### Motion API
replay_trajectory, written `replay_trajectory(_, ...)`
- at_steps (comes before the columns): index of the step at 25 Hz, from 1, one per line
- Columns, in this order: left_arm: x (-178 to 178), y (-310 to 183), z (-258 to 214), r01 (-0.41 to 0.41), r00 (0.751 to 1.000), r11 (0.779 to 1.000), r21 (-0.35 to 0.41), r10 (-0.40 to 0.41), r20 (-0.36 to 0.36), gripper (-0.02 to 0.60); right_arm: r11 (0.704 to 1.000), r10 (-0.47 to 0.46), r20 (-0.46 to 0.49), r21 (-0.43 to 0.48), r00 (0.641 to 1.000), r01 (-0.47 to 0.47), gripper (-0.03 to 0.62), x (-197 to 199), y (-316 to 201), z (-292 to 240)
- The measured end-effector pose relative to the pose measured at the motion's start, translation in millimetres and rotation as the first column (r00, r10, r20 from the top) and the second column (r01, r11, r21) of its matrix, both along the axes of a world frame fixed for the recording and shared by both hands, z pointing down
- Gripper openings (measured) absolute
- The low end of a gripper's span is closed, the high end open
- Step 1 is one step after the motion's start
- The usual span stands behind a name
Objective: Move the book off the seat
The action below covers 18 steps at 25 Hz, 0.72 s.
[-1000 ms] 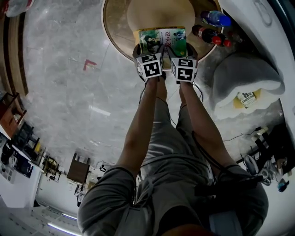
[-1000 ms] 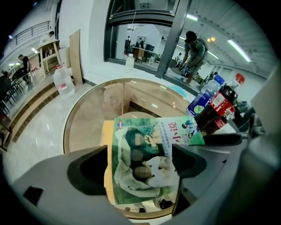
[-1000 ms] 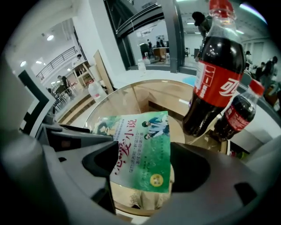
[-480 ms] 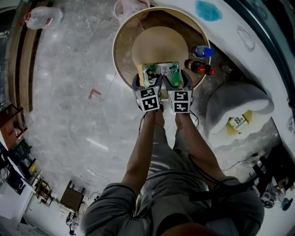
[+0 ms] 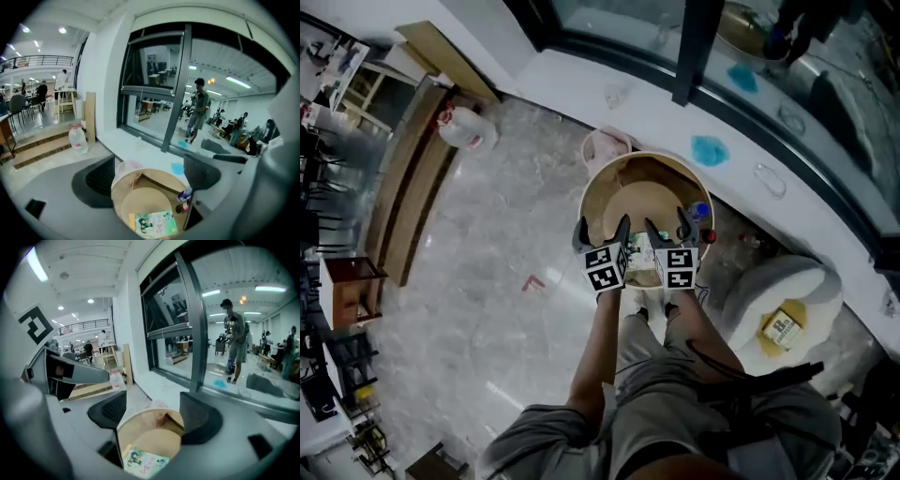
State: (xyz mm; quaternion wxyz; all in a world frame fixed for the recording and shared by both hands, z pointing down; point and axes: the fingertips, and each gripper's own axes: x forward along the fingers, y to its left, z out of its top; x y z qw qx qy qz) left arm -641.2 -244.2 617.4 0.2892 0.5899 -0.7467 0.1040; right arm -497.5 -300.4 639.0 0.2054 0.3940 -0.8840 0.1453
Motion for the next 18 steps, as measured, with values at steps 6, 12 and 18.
replay_trajectory(6,-8,-6,-140,0.026,0.998,0.98,0.197,-0.037,0.052,0.448,0.992,-0.023,0.103,0.128,0.994,0.01,0.357,2,-32,-145)
replay_trajectory(12,-1,-22,-243,-0.052,0.992,0.916,0.397,0.003,0.123,0.448,0.958,-0.103,0.153,0.28,0.983,0.057,0.357,-11,-63,-259)
replay_trajectory(18,-10,-22,-267,-0.067,0.989,0.893,0.446,0.001,0.147,0.448,0.952,-0.141,0.189,0.295,0.972,0.081,0.357,-30,-58,-286)
